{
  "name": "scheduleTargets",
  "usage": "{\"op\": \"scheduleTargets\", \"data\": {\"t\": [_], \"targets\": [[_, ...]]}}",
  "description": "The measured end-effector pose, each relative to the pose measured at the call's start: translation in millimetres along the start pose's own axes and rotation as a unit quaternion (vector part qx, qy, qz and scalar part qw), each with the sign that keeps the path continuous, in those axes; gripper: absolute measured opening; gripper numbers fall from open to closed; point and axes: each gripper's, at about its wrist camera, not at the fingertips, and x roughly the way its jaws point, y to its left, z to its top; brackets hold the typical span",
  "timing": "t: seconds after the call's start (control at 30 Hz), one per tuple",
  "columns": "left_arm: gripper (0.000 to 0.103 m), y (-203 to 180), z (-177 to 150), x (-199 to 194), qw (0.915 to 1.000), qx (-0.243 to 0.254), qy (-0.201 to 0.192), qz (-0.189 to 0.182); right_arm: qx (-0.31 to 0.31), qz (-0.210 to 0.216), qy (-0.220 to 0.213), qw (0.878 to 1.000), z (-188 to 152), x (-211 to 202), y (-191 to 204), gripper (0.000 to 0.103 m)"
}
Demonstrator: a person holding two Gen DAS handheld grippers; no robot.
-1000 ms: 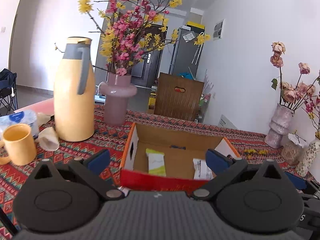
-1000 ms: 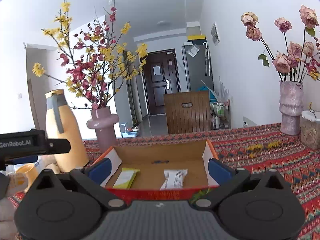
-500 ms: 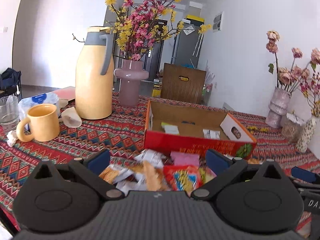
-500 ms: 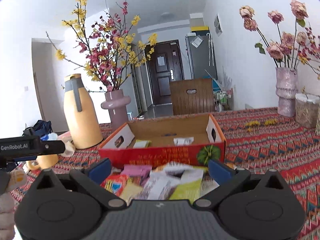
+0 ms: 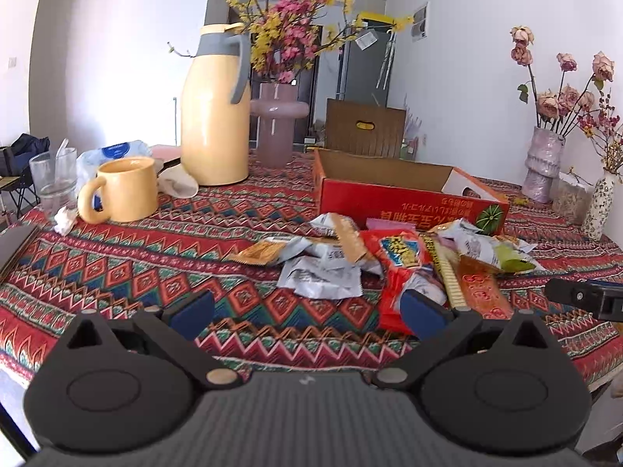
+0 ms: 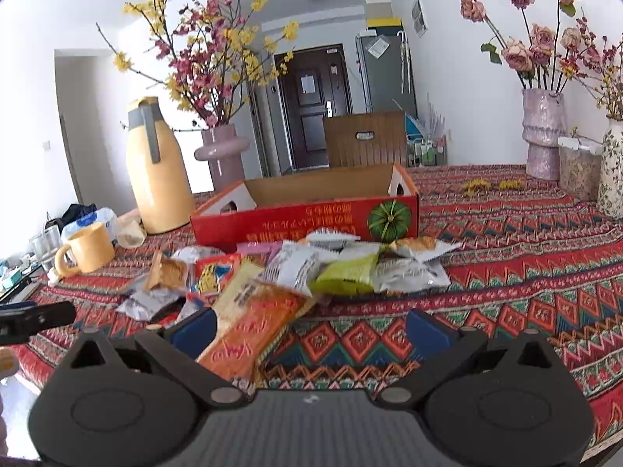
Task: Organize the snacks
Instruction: 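Grasp the orange long snack packet with the right gripper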
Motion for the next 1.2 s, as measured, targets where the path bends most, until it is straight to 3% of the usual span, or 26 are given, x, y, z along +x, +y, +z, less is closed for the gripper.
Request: {"op": "scheduleTargets", "data": {"t": [0.57,0.83,0.93,1.0,1.13,1.2], "targets": [[0.103,3,-6,12,0.9997,-0.009,0.017,-0.013,-0.003,0.026,0.054,0.998,-2,35,31,0.103],[0.103,10,-10,14,0.9994,-0.017,0.024,-0.017,0.032,0.014,0.115,0.993,-4,82,42,0.102],[0.103,12,-11,16,0.9992,-0.022,0.027,-0.017,0.026,0.013,0.113,0.993,-9,82,46,0.088],[0.103,13,-11,15,0.9992,-0.023,0.028,-0.018,0.023,0.016,0.111,0.993,-9,80,47,0.063],[0.103,11,-11,13,0.9993,-0.021,0.026,-0.018,0.019,0.014,0.106,0.994,-11,73,43,0.055],[0.103,9,-11,13,0.9993,-0.020,0.025,-0.018,0.020,0.018,0.102,0.994,-12,69,40,0.046]]}}
